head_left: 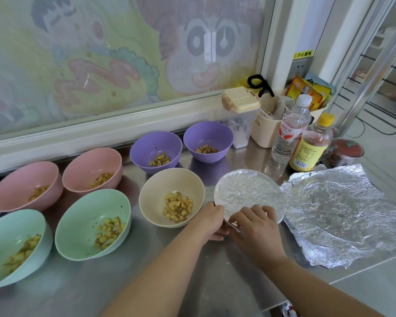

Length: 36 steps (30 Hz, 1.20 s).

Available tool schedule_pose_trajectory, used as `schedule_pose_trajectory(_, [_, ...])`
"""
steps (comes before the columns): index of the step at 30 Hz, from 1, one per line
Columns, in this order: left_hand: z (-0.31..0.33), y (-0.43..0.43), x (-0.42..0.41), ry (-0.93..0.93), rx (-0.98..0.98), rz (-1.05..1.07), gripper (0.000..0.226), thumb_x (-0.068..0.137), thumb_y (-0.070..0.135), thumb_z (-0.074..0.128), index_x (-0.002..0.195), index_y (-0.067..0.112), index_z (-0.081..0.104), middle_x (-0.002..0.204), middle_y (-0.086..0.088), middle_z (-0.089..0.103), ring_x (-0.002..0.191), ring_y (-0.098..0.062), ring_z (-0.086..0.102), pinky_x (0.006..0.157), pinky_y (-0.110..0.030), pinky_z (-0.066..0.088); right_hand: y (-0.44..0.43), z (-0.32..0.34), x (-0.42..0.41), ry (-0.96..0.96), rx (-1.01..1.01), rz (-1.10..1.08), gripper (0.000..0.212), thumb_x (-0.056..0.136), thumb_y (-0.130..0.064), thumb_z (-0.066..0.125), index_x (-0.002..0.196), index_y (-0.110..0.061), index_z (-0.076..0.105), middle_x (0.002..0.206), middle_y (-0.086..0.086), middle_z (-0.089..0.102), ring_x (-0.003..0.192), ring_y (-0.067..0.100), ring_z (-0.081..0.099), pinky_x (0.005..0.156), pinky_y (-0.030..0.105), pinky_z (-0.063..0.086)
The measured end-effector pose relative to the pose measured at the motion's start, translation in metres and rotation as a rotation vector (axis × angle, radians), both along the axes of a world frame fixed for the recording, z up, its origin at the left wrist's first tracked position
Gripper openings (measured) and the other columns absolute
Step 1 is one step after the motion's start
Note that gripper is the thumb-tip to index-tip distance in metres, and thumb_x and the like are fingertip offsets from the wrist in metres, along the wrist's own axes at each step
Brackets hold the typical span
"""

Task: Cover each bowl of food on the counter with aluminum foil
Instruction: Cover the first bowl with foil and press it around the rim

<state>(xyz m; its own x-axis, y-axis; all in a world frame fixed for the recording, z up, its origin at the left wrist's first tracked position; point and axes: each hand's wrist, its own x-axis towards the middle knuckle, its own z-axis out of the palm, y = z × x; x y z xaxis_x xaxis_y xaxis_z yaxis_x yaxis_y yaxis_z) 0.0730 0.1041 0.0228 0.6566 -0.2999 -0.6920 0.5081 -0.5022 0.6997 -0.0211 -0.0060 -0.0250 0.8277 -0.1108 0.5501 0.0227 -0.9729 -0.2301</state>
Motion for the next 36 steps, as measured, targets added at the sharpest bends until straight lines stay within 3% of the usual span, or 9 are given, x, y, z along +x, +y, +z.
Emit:
schedule_pose_trajectory(5, [0.000,0.000,0.001,-0.019,0.031,0.009,0.028,0.097,0.023,0.033,0.120,0.018,0.049,0.105,-0.012,0.070,0.075,-0.020,0.068,0.083,-0.042,0.060,0.001,-0.004,0.006,0.002,-0.006,-0.015,0.027,0.066,-0.023,0.086,0.068,-0.022,0.058,0.067,-0.008,0.051,0.066,0.025,0.051,0.078,0.039,0.036])
schedule_pose_trajectory(10, [-0.001,0.000,0.001,-0.017,0.024,0.006,0.026,0.097,0.024,0.035,0.118,0.019,0.049,0.103,-0.010,0.070,0.077,-0.019,0.069,0.083,-0.042,0.060,0.003,-0.003,0.006,0.029,0.018,-0.052,0.033,0.063,-0.023,0.088,0.064,-0.023,0.055,0.064,-0.009,0.050,0.066,0.024,0.049,0.077,0.039,0.035])
schedule_pose_trajectory(16, [-0.001,0.000,0.000,-0.009,0.022,0.032,0.027,0.096,0.023,0.036,0.120,0.019,0.049,0.108,-0.010,0.069,0.090,-0.023,0.072,0.078,-0.041,0.061,0.008,0.000,0.010,0.005,0.007,-0.075,0.036,0.066,-0.032,0.089,0.063,-0.024,0.054,0.062,-0.009,0.051,0.065,0.024,0.050,0.078,0.041,0.037])
schedule_pose_trajectory(25, [0.000,0.000,0.000,-0.002,-0.001,0.037,0.028,0.096,0.022,0.035,0.121,0.018,0.049,0.105,-0.010,0.071,0.088,-0.022,0.073,0.079,-0.041,0.061,0.001,-0.007,0.013,-0.063,0.029,-0.026,0.027,0.071,-0.031,0.081,0.061,-0.024,0.057,0.061,-0.010,0.050,0.065,0.022,0.048,0.076,0.039,0.034])
schedule_pose_trajectory(28, [0.001,-0.001,-0.003,-0.015,-0.001,0.031,0.028,0.097,0.022,0.034,0.122,0.017,0.045,0.104,-0.010,0.070,0.093,-0.024,0.073,0.084,-0.042,0.060,-0.013,-0.009,0.007,-0.031,-0.058,0.046,0.022,0.074,-0.041,0.082,0.076,-0.026,0.065,0.073,-0.011,0.056,0.071,0.021,0.051,0.078,0.041,0.038])
schedule_pose_trajectory(32, [0.001,-0.002,-0.006,-0.030,-0.022,0.032,0.021,0.098,0.023,0.033,0.115,0.019,0.045,0.102,-0.012,0.072,0.094,-0.026,0.073,0.088,-0.044,0.059,-0.038,-0.019,-0.008,0.037,-0.147,0.105,0.042,0.080,-0.051,0.072,0.113,-0.026,0.066,0.105,-0.005,0.062,0.090,0.024,0.060,0.089,0.043,0.040])
schedule_pose_trajectory(36, [0.000,-0.004,-0.011,-0.008,-0.046,0.040,0.024,0.099,0.025,0.031,0.120,0.020,0.042,0.103,-0.011,0.071,0.092,-0.025,0.073,0.088,-0.043,0.058,-0.042,-0.024,-0.007,0.032,-0.127,0.097,0.039,0.085,-0.045,0.067,0.117,-0.022,0.068,0.112,-0.002,0.063,0.098,0.027,0.061,0.093,0.045,0.043])
